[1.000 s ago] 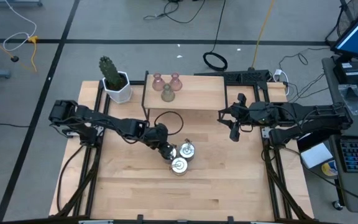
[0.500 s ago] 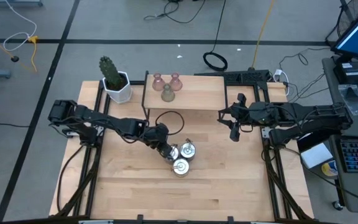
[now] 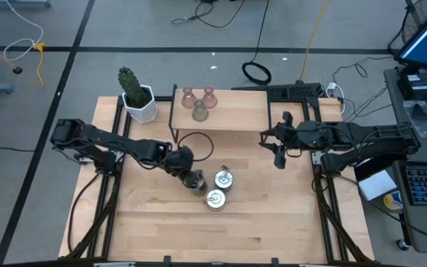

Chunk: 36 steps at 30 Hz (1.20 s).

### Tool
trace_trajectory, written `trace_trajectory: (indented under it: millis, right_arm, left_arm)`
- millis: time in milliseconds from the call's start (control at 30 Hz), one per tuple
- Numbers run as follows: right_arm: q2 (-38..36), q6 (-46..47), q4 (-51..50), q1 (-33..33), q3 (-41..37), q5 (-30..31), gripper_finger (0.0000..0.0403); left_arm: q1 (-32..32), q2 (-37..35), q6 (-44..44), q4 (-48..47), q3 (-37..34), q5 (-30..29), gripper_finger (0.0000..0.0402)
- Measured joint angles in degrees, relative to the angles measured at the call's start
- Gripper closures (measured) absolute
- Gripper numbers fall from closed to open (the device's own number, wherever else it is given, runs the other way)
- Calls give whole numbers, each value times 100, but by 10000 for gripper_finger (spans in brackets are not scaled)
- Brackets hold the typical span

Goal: Pick & Place candle stick holders
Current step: Put the left brown scented candle on the shelf

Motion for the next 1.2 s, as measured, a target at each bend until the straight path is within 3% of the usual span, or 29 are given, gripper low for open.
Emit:
trace_trajectory:
  millis: [133, 800, 1200]
  right_arm:
    - [35, -43, 184, 0, 0, -323, 248]
    - [728, -151, 776, 2, 0, -348, 248]
    - [1338, -934, 1248, 3, 0, -1094, 247]
  left_arm:
    - [-3, -114, 1, -274, 0, -127, 401]
    - [-101, -200, 415, -756, 316, -575, 401]
    - [-96, -209, 781, -1221, 1020, -512, 401]
